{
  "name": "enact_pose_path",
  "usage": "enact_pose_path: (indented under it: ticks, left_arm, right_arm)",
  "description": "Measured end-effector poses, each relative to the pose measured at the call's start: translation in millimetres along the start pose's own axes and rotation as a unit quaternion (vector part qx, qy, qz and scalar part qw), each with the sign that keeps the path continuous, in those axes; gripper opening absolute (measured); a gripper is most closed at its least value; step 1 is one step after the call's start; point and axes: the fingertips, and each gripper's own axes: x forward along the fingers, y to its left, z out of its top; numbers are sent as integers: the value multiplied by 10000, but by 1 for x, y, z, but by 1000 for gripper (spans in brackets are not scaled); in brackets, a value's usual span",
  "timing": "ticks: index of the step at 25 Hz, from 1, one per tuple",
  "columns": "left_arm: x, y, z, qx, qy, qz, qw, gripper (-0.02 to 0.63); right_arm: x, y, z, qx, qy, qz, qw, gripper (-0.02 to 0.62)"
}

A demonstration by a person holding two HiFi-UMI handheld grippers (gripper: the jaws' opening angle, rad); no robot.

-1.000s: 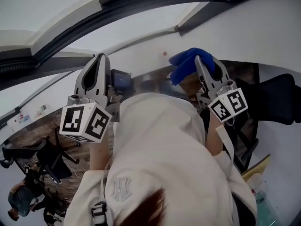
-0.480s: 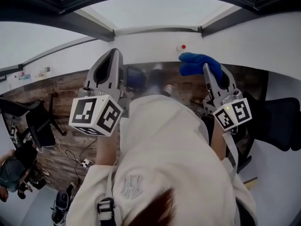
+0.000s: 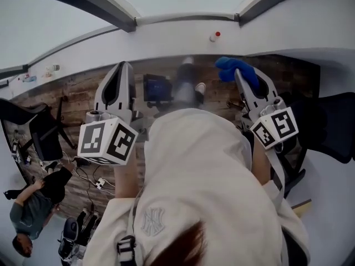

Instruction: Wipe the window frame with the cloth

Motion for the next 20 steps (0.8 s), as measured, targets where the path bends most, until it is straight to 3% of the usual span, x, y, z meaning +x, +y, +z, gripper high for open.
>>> enact_pose_path:
  ticks: [7,12,20]
  left_arm:
    - [-29,-1,-10,73,-89,-114,9999,6]
    - [-44,-17,-7,167,-125,-539,9983,6]
    - [-30,-4,10,303,89,-1043,9940,5]
  right_arm:
    - [-23,25,-16,14,-83,-82,9999,43]
    - [-52,49,-17,-42,-196,-374,9991,43]
    - [-25,72,-7,-12,-249,-754,9968,43]
